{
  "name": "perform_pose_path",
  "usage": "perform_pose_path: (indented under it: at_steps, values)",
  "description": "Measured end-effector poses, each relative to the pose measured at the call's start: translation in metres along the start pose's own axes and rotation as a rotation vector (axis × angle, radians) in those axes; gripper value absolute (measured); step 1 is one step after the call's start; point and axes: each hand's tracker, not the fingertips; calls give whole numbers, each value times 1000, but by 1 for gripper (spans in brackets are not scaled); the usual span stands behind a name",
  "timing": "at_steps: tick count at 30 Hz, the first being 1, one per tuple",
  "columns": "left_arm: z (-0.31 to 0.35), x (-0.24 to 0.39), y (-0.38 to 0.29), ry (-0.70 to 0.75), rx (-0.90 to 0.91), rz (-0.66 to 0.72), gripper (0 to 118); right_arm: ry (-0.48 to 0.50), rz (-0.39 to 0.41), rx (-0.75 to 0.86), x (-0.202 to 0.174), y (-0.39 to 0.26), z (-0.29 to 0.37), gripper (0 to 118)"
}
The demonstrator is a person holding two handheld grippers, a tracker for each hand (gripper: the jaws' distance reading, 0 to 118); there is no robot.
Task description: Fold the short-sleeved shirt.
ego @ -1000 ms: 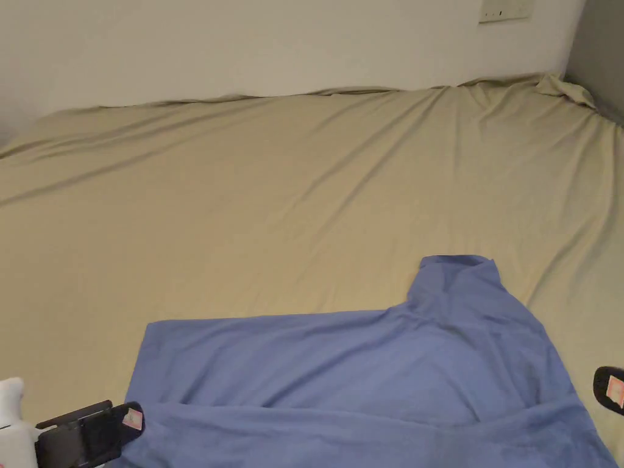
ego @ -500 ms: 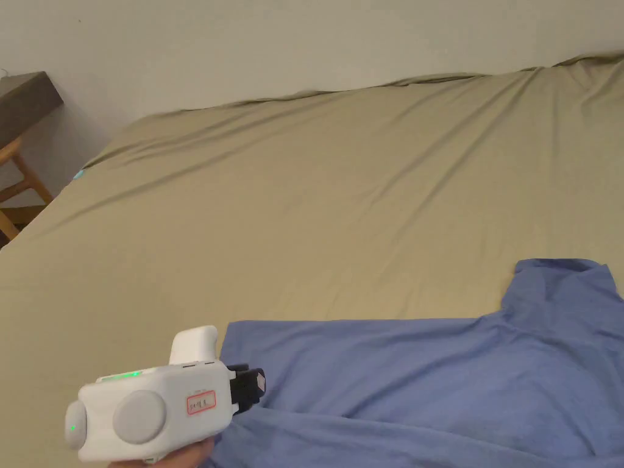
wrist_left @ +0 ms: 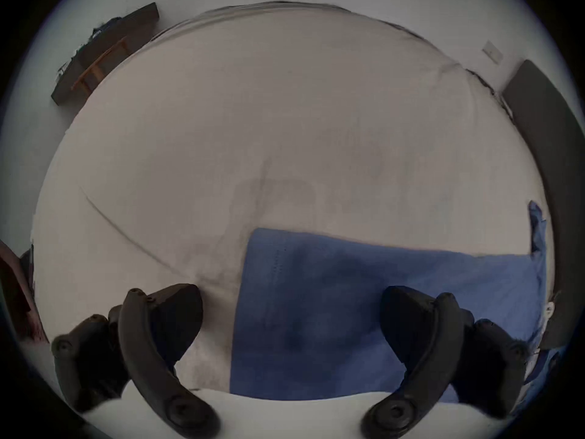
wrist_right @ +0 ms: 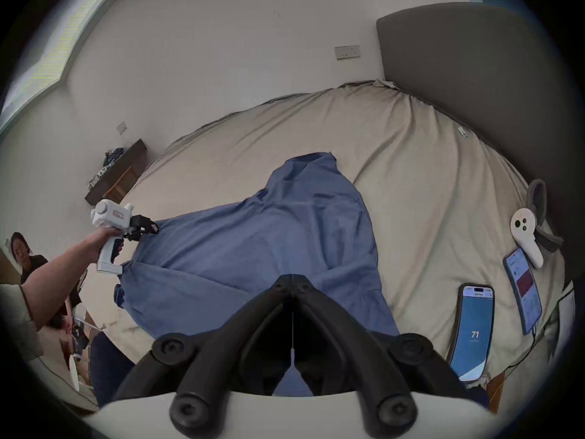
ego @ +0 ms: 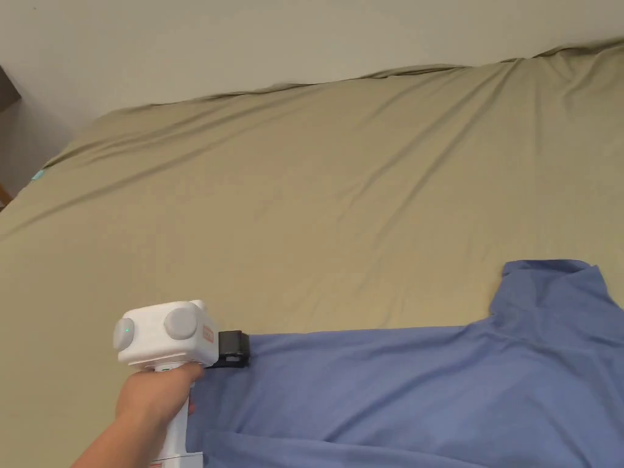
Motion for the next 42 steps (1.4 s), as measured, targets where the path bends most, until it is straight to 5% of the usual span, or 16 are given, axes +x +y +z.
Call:
perform_pose_path:
  at_steps: [2, 4, 11, 12, 13, 14, 17, 23, 24, 25, 26, 28, 30, 34, 39, 42]
  values:
    - [16, 9, -4, 29, 79, -42, 80, -6, 16, -8, -3, 2, -3, 3]
    - [35, 14, -6, -32, 154, -61, 2, -26, 41, -23, -2, 7, -8, 3]
    - [123, 36, -26, -290, 181, 14, 2, -63, 36, 14, 37, 70, -68, 5]
    - [120, 21, -13, -312, 191, 21, 2, -45, 31, 16, 47, 82, -83, 31]
    - [128, 19, -13, -311, 217, 15, 2, 10, 25, -31, 56, 98, -104, 101]
    - [134, 18, -15, -307, 218, 8, 2, -17, 23, -74, 63, 112, -122, 118]
    - [140, 11, -16, -298, 251, -11, 2, -10, 46, -152, 87, 129, -189, 114]
    - [140, -1, -19, -296, 242, 25, 2, -226, 200, -477, 92, 137, -256, 111]
    - [139, -3, -21, -297, 239, 34, 2, -231, 198, -486, 92, 135, -260, 98]
    - [138, -6, -21, -301, 235, 46, 2, -207, 197, -476, 91, 134, -262, 62]
    - [137, -8, -20, -306, 230, 57, 2, -181, 204, -475, 88, 133, -261, 45]
    - [136, -10, -21, -313, 228, 70, 2, -166, 381, -442, 64, 132, -249, 7]
    - [136, -11, -20, -313, 228, 73, 2, -151, 502, -412, 52, 130, -238, 7]
    - [145, -17, -21, -328, 240, 81, 2, -49, 404, -321, 37, 145, -193, 7]
    - [180, -29, -34, -358, 255, 22, 2, -37, 529, -202, 32, 152, -106, 7]
    - [204, -39, -49, -366, 277, -8, 2, 32, 485, -188, 31, 140, -54, 7]
